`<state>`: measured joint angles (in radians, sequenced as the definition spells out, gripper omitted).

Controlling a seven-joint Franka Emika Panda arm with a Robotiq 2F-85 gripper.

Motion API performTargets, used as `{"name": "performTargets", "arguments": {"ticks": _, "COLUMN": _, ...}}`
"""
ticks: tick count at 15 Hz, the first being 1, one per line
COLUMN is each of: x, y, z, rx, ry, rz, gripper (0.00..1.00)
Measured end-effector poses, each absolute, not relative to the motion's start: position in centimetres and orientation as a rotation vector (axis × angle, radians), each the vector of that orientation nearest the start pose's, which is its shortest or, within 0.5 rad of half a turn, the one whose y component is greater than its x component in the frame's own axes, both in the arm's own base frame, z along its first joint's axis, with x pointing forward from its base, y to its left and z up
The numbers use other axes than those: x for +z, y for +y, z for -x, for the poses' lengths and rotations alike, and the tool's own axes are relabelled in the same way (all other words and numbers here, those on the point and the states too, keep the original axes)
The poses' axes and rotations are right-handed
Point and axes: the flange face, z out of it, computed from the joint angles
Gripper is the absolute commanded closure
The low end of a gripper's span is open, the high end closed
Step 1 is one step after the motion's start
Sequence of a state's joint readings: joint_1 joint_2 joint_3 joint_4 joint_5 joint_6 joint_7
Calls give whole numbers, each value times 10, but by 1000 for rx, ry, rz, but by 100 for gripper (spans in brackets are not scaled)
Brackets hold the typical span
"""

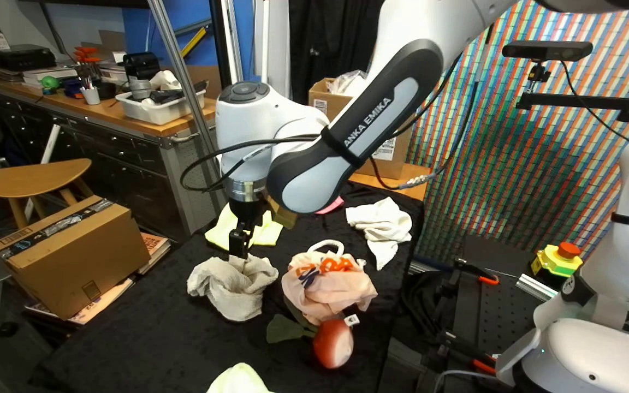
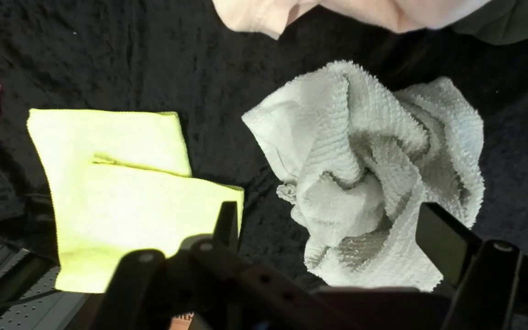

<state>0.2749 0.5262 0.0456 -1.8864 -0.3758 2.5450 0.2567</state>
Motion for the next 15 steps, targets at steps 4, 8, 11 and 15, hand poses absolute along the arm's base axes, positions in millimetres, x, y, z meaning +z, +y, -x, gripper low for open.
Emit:
{"name": "performTargets", "arguments": {"ticks": 4, "x": 204, "y": 229, "z": -643, "rx": -334, "ry": -541, "rz": 3241, "gripper": 0}}
{"name": "performTargets", "arguments": {"ticks": 8, "x": 179, "y": 247, "z": -661, "rx": -348, "ry": -513, "rz": 3230, "gripper": 0}}
{"name": "performTargets", "arguments": {"ticks": 11, "x": 165, "y": 252, "z": -669, "rx": -327, "ry": -457, "rz": 3211, "gripper": 0}}
{"name": "performTargets", "arguments": {"ticks": 15, "x": 150, "y": 253, "z": -670, "rx": -230, "ry": -380, "rz": 3213, "gripper": 0}}
